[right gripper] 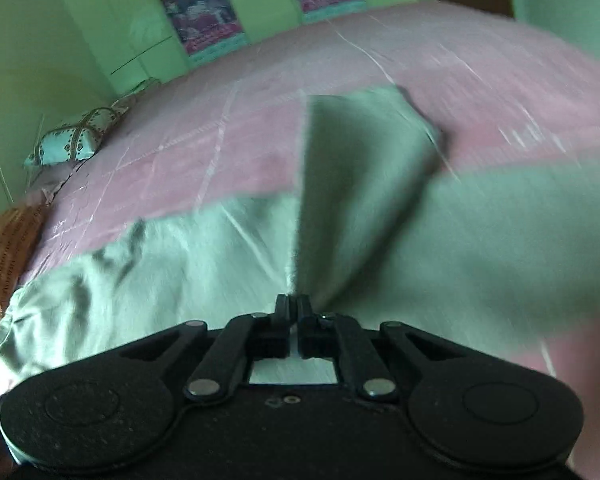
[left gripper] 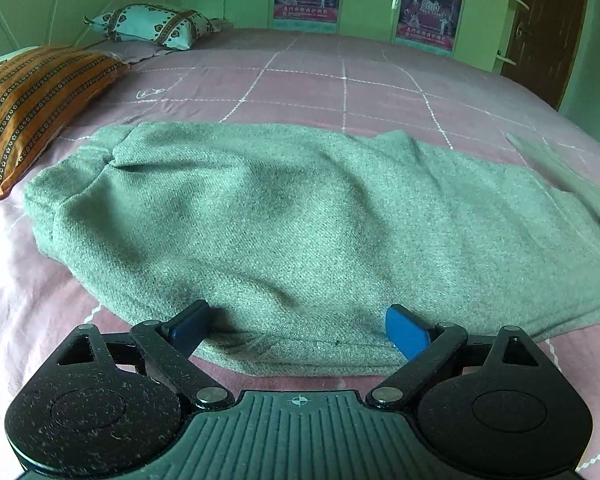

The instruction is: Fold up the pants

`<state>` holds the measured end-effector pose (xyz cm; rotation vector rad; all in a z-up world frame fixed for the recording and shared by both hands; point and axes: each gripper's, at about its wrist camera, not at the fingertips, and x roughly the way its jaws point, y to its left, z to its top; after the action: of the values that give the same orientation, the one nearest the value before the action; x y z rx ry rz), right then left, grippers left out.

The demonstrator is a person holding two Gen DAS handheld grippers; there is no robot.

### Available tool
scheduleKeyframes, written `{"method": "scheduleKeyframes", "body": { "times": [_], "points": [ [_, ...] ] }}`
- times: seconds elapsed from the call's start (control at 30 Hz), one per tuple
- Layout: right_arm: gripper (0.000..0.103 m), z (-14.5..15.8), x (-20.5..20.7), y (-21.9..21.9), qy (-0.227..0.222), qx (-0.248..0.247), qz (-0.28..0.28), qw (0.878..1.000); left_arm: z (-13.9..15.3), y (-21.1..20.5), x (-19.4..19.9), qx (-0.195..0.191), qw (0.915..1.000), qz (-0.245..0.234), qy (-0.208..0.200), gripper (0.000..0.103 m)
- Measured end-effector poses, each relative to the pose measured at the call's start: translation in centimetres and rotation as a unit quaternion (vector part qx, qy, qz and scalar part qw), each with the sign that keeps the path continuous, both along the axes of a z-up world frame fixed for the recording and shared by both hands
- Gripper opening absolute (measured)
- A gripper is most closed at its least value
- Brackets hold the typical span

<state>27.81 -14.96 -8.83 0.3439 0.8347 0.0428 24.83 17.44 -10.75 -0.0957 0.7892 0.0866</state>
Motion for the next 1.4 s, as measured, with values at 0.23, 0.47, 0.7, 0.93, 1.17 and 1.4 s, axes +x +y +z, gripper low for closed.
{"method": "scheduleKeyframes", "body": {
  "times": [0.23,0.47,0.7,0.93,1.17,1.4],
  "points": [
    [0.007,0.2,-2.1,-2.5,-0.044,0.034,-0.004,0.998,0.3,0.7,-0.7,-0.022,0.9997,0.007,-0.013,0.093],
    [0.014,2.6,2.0,-0.4,-0.061,-0.032,0.026,0.997,1.0,0.5,-0.6,-0.029,0.9990,0.022,-0.028,0.093],
    [0.026,1.0,8.8,2.8,0.006,-0.177,0.074,0.981,0.0,0.0,0.5,-0.009,0.9999,0.008,-0.006,0.099],
    [0.000,3.0,3.6,-1.9,-0.051,-0.147,0.016,0.988,-0.1,0.2,0.1,-0.010,0.9998,0.003,-0.015,0.100],
    [0.000,-2.4,-2.6,-6.1,-0.017,-0.033,-0.039,0.999,-0.1,0.1,0.0,-0.005,0.9999,0.001,-0.010,0.100],
    [0.030,2.2,-1.5,-3.4,-0.103,-0.130,0.032,0.986,-0.1,-0.2,0.2,-0.004,0.9999,0.007,-0.013,0.103]
  ]
}}
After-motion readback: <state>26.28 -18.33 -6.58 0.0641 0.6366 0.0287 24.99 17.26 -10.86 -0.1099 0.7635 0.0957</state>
